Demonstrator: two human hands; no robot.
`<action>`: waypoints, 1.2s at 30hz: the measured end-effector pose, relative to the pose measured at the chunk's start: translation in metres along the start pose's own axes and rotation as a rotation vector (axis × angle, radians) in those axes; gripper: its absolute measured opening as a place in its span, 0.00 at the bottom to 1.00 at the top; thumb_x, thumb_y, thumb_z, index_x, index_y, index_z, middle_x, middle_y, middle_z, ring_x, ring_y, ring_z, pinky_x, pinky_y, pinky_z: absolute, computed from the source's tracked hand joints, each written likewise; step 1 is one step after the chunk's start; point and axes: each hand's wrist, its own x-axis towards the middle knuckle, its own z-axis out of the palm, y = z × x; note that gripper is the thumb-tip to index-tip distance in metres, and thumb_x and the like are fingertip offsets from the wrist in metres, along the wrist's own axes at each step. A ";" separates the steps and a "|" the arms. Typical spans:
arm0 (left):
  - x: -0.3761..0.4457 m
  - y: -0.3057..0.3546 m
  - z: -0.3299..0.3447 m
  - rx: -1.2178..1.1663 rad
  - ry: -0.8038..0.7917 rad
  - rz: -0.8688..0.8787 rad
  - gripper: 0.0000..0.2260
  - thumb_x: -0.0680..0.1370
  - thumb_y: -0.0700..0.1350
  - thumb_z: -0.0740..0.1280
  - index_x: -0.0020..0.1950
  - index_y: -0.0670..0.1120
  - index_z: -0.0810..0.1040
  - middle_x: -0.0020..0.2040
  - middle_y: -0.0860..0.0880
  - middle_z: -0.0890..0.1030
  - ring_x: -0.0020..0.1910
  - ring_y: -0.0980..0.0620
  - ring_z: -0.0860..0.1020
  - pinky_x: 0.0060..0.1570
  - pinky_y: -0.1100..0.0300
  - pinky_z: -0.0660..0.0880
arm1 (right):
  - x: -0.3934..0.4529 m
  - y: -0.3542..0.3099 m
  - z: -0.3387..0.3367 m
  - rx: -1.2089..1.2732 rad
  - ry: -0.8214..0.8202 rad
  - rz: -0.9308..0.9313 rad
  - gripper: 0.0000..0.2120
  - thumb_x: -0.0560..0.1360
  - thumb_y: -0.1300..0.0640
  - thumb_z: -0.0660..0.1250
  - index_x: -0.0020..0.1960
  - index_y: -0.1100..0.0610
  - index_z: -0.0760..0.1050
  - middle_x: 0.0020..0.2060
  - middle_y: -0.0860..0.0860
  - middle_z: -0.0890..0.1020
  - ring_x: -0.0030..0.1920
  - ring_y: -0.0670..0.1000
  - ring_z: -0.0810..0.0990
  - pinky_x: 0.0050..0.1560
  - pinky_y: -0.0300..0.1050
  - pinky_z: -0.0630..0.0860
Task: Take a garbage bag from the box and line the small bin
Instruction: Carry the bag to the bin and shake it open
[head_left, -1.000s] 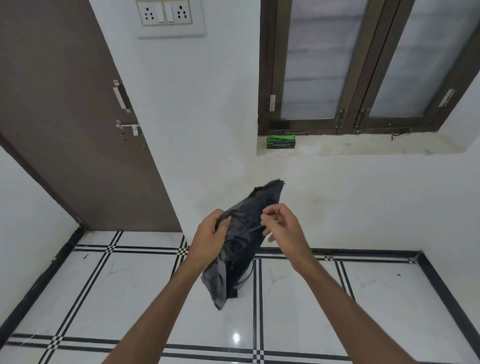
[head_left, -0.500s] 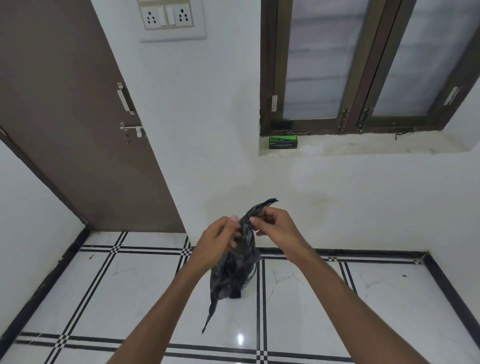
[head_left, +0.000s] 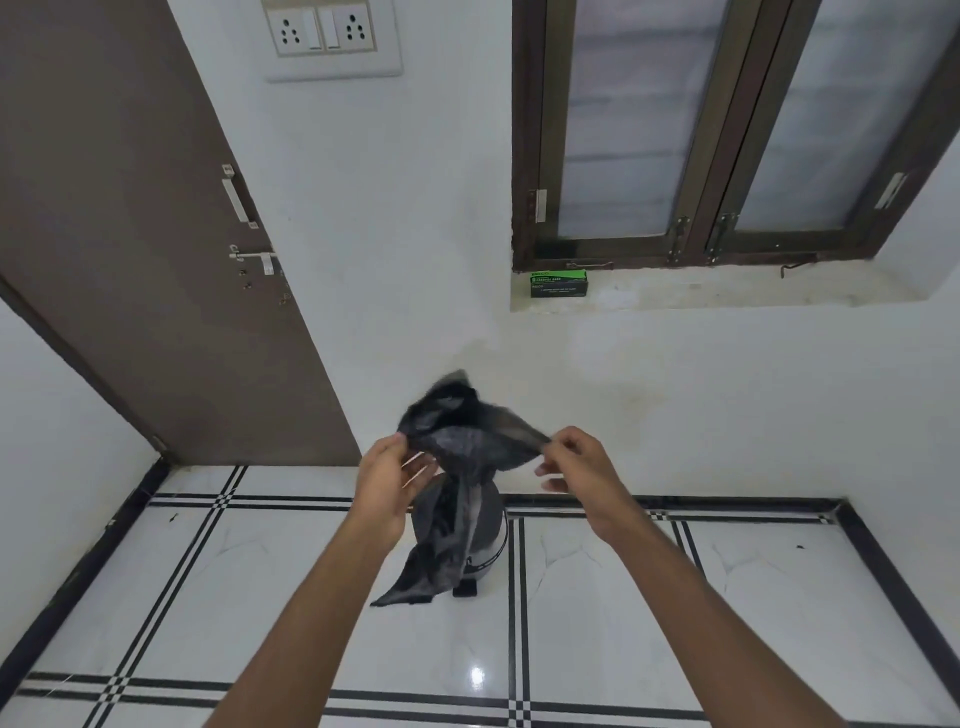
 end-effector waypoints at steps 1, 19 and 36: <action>0.003 0.002 -0.004 -0.063 0.031 -0.019 0.07 0.83 0.39 0.59 0.52 0.42 0.77 0.45 0.45 0.83 0.41 0.51 0.83 0.45 0.57 0.81 | 0.001 0.004 -0.004 -0.022 0.054 0.045 0.04 0.77 0.59 0.64 0.44 0.56 0.75 0.39 0.52 0.81 0.38 0.47 0.83 0.38 0.41 0.82; -0.015 -0.014 0.027 0.492 -0.445 0.150 0.07 0.82 0.35 0.61 0.55 0.42 0.77 0.44 0.49 0.85 0.46 0.55 0.84 0.44 0.62 0.80 | -0.005 -0.030 0.013 -0.753 -0.046 -0.729 0.19 0.70 0.58 0.75 0.56 0.51 0.70 0.68 0.47 0.74 0.75 0.46 0.63 0.72 0.37 0.61; 0.008 -0.004 -0.013 0.584 0.014 0.349 0.18 0.76 0.26 0.53 0.45 0.50 0.69 0.44 0.46 0.75 0.38 0.50 0.71 0.33 0.61 0.68 | 0.022 -0.024 -0.016 -0.962 -0.058 -0.592 0.18 0.72 0.70 0.62 0.39 0.48 0.79 0.46 0.44 0.75 0.39 0.48 0.76 0.42 0.44 0.74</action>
